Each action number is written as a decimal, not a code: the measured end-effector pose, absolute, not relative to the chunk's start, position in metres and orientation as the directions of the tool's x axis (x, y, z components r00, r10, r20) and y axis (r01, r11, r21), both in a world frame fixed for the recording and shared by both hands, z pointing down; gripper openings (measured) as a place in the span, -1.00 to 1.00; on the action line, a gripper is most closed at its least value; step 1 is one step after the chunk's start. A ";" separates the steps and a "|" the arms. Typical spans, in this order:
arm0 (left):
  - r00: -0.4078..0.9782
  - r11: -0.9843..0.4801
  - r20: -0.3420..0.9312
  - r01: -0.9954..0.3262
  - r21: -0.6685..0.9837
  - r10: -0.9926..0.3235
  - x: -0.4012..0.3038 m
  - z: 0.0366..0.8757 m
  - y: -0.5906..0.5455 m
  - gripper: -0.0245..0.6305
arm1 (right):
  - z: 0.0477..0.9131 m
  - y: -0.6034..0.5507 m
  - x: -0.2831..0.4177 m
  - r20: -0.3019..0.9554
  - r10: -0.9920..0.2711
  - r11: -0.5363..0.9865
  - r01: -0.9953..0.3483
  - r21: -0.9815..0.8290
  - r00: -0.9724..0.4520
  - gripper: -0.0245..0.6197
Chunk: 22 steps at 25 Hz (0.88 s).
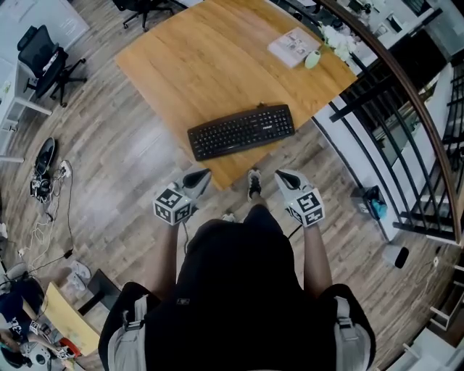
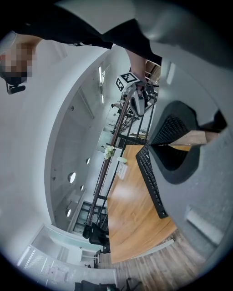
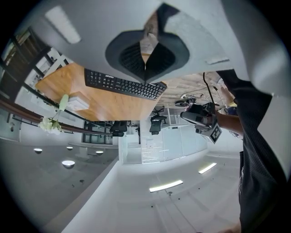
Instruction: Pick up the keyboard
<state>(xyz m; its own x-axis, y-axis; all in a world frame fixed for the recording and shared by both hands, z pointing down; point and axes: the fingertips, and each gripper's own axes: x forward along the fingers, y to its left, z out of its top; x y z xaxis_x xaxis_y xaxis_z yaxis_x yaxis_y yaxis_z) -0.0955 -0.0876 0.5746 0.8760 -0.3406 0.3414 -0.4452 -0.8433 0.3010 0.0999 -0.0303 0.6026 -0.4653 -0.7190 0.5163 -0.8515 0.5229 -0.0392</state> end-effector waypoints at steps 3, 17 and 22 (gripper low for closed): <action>0.874 -0.840 0.344 -0.449 0.304 -0.343 -0.090 0.574 -0.104 -0.89 | 0.599 -0.050 0.103 0.516 -0.713 0.534 -0.845 -0.037 -0.474 -0.92; 0.847 -0.813 0.386 -0.492 0.309 -0.366 -0.064 0.589 -0.154 -0.89 | 0.606 -0.117 0.130 0.541 -0.667 0.588 -0.808 -0.040 -0.512 -0.92; 0.829 -0.790 0.394 -0.527 0.315 -0.396 -0.060 0.590 -0.174 -0.89 | 0.608 -0.142 0.143 0.556 -0.645 0.606 -0.794 -0.046 -0.524 -0.91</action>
